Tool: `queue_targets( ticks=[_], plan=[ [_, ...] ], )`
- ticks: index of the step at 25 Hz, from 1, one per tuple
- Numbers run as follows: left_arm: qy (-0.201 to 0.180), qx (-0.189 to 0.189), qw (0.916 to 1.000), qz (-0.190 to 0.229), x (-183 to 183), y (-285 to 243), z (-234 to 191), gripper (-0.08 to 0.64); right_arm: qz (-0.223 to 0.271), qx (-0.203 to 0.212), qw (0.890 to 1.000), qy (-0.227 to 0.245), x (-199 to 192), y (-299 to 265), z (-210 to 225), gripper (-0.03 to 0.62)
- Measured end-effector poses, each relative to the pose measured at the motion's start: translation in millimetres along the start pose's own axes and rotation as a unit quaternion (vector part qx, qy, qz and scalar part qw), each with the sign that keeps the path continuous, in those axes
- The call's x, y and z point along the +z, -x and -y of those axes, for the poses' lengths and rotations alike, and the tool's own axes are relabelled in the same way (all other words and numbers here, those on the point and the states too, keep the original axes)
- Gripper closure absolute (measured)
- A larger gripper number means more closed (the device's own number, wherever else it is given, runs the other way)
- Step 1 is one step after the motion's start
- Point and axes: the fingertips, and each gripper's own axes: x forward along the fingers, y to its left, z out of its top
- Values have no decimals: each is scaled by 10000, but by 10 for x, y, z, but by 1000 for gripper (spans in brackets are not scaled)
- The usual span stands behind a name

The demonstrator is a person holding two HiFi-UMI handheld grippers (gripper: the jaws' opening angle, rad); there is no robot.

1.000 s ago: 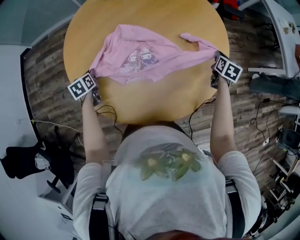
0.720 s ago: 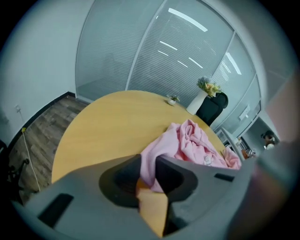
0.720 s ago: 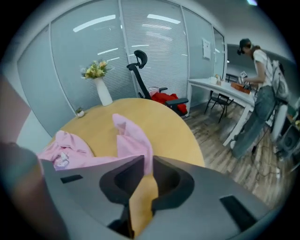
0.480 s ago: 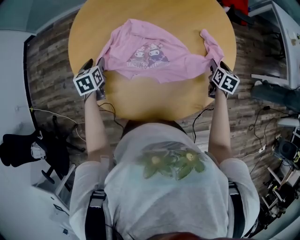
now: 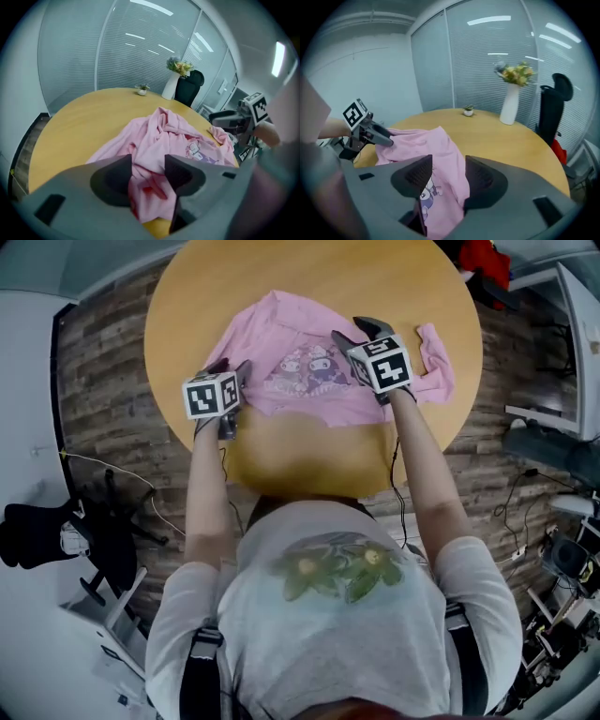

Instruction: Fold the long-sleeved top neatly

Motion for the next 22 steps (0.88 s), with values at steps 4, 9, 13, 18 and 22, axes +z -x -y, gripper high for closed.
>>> queue_targets(
  ticks=[4,9,13,18,22],
  plan=[
    [-485,-73,9987,-140,12,-45,22,492,-738,425,9946,595,-149,-649,-251,379],
    [-1482,-50,9889,-123,356,21,-3,523,-706,220,9962,466,-135,-737,-95,561],
    [-1823,24,9818,538,1166,98,-27,523,62,-354,9993,-141,289,-380,440,565],
    [-2340,-136,9647,1197,2187,-102,291,523,542,-1311,9874,-702,482,43,1368,565],
    [-2621,-116,9558,1326,2753,-595,528,523,396,-1844,9744,-1220,231,74,2001,565]
  ],
)
